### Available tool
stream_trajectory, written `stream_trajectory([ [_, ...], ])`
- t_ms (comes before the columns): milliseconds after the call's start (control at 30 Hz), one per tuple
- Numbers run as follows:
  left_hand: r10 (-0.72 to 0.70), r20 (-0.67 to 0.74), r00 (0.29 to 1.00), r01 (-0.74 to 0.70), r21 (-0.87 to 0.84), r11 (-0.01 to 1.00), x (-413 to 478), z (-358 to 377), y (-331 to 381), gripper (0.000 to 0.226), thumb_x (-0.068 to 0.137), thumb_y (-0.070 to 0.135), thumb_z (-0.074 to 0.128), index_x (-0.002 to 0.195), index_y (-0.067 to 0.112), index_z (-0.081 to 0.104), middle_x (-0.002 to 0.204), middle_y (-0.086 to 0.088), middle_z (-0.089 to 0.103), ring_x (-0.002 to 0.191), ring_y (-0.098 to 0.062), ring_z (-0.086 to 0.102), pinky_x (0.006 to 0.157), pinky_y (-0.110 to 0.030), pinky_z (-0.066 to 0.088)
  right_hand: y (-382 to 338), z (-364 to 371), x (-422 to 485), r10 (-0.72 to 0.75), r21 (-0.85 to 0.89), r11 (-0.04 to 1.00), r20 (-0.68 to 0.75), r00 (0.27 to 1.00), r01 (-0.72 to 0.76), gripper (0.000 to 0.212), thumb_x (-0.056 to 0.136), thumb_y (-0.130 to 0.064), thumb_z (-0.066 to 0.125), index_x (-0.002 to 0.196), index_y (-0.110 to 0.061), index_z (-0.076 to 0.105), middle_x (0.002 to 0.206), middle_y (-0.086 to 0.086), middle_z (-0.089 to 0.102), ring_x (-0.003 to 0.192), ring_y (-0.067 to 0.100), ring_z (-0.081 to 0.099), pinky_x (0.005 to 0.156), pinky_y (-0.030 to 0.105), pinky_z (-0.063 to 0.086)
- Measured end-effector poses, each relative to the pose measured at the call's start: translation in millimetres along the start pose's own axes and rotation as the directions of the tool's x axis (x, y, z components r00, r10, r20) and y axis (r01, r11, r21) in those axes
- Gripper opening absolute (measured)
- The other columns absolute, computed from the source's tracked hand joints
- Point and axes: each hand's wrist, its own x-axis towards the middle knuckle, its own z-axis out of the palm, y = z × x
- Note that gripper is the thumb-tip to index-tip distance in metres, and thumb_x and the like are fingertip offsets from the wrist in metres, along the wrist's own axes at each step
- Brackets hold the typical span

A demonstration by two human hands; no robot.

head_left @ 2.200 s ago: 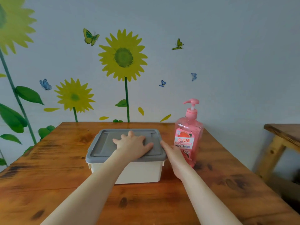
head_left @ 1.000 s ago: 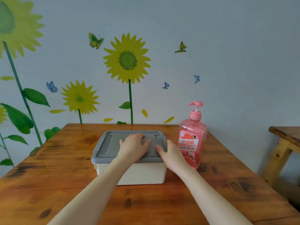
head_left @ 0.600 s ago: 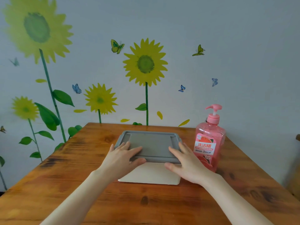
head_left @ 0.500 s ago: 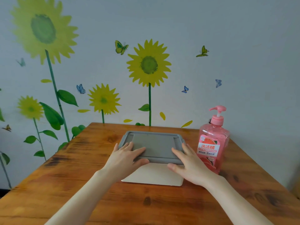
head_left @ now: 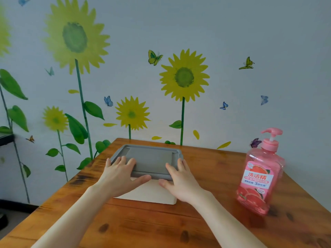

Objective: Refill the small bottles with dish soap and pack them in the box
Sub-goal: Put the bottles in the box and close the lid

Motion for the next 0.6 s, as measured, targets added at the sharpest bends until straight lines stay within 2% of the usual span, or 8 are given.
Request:
stream_trajectory([
  [133,-0.071,-0.004,0.997,0.071,0.006,0.997,-3,-4,-39,0.090,0.053,0.091,0.001,0.105,0.028,0.038,0.112,0.002,0.049,0.112,-0.018,0.046,0.107,-0.050,0.022,-40,15,22,-0.030,-0.017,0.999,0.003,1.000,0.030,0.071,0.092,-0.055,0.038,0.148,-0.022,0.011,0.155,0.019,-0.011,0.141,0.031,-0.020,0.113,0.042,0.019],
  [233,-0.097,-0.004,0.995,0.097,0.009,0.995,-5,-6,-58,0.083,0.053,0.091,0.002,0.098,0.029,0.036,0.103,0.006,0.046,0.105,-0.015,0.047,0.104,-0.049,0.026,-59,23,32,-0.037,-0.046,0.998,0.017,0.999,0.038,0.071,0.092,-0.056,0.036,0.148,-0.021,0.011,0.155,0.020,-0.010,0.141,0.032,-0.019,0.111,0.042,0.025],
  [300,-0.100,-0.007,0.995,0.100,0.008,0.995,-6,-7,-61,0.080,0.055,0.089,0.002,0.096,0.029,0.035,0.099,0.008,0.043,0.103,-0.015,0.047,0.104,-0.049,0.026,-64,23,34,-0.030,-0.076,0.997,0.015,0.999,0.031,0.071,0.092,-0.056,0.035,0.148,-0.019,0.012,0.155,0.022,-0.008,0.141,0.034,-0.017,0.112,0.043,0.023],
  [367,-0.100,-0.014,0.995,0.101,0.038,0.994,-7,-6,-60,0.080,0.057,0.087,0.000,0.098,0.029,0.037,0.101,0.007,0.044,0.105,-0.015,0.047,0.104,-0.049,0.026,-66,23,35,-0.040,-0.146,0.989,-0.001,0.999,0.040,0.071,0.093,-0.055,0.033,0.148,-0.016,0.012,0.154,0.023,-0.005,0.142,0.034,-0.013,0.115,0.043,0.011],
  [433,-0.112,-0.027,0.993,0.115,0.117,0.987,-7,-3,-56,0.081,0.064,0.083,0.001,0.106,0.027,0.042,0.113,0.000,0.048,0.112,-0.019,0.045,0.104,-0.048,0.027,-67,26,34,-0.084,-0.232,0.970,-0.041,0.996,0.072,0.067,0.096,-0.050,0.030,0.148,-0.012,0.011,0.155,0.022,-0.003,0.143,0.034,-0.009,0.116,0.042,0.003],
  [500,-0.139,-0.028,0.990,0.142,0.192,0.971,-5,0,-51,0.081,0.073,0.077,0.005,0.120,0.024,0.043,0.127,-0.007,0.047,0.120,-0.025,0.043,0.103,-0.046,0.030,-68,31,34,-0.131,-0.272,0.956,-0.064,0.989,0.109,0.061,0.098,-0.044,0.026,0.149,-0.015,0.007,0.156,0.019,0.001,0.143,0.035,-0.007,0.115,0.044,0.001],
  [600,-0.176,0.030,0.984,0.166,0.219,0.962,-2,7,-47,0.080,0.080,0.071,0.009,0.140,0.021,0.024,0.144,-0.014,0.033,0.133,-0.032,0.029,0.107,-0.047,0.026,-67,36,36,-0.159,-0.294,0.947,-0.074,0.985,0.130,0.055,0.100,-0.037,0.027,0.149,-0.023,0.006,0.156,0.018,0.006,0.142,0.039,-0.005,0.115,0.048,0.001],
])
